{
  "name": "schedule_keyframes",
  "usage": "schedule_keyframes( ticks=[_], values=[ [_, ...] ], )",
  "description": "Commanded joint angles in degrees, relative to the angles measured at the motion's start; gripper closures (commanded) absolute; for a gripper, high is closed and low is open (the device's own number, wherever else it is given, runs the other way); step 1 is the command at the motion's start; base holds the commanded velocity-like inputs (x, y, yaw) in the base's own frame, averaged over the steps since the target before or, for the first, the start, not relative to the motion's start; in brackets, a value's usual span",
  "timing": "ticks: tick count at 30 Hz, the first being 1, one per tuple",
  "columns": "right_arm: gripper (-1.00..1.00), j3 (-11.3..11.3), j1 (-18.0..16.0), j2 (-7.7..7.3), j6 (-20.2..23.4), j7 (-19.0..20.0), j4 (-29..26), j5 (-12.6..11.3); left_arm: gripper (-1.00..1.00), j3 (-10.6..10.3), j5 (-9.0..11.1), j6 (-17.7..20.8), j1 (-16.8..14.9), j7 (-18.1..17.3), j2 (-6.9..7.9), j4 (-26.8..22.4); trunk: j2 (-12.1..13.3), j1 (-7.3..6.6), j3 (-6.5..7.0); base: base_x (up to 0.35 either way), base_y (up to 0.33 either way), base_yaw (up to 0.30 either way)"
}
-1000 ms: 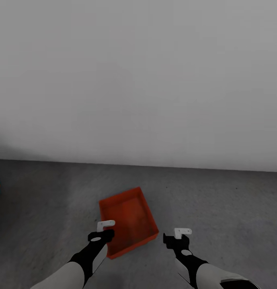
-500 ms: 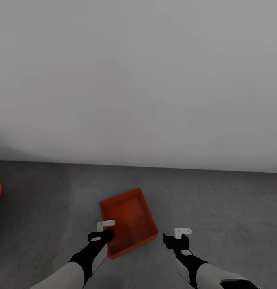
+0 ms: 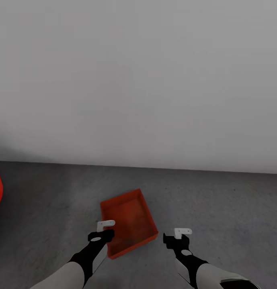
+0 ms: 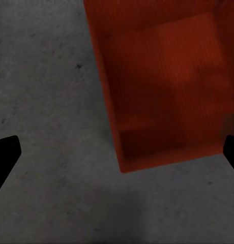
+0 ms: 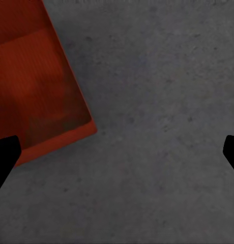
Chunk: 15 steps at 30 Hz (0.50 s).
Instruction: Move the two storage containers from the living room to the garage. In the garage, place one container on the floor and stack the other container on top of it (either order is fine).
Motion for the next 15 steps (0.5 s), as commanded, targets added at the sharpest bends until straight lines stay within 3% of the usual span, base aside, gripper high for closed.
schedule_keyframes(
  ticks=[1, 15],
  values=[
    [-1.00, 0.24, -0.04, 0.02, -0.18, -0.23, 0.06, -0.11, -1.00, -0.51, 0.59, 0.25, -0.01, 0.40, 0.04, -0.10, 0.39, -0.22, 0.14, 0.000, 0.000, 0.000],
    [-1.00, 0.24, -0.04, 0.02, -0.18, -0.23, 0.06, -0.11, -1.00, -0.60, 0.55, 0.25, -0.01, 0.32, 0.10, -0.09, 6.00, -3.30, 2.66, 0.000, 0.000, 0.000]
  ],
)
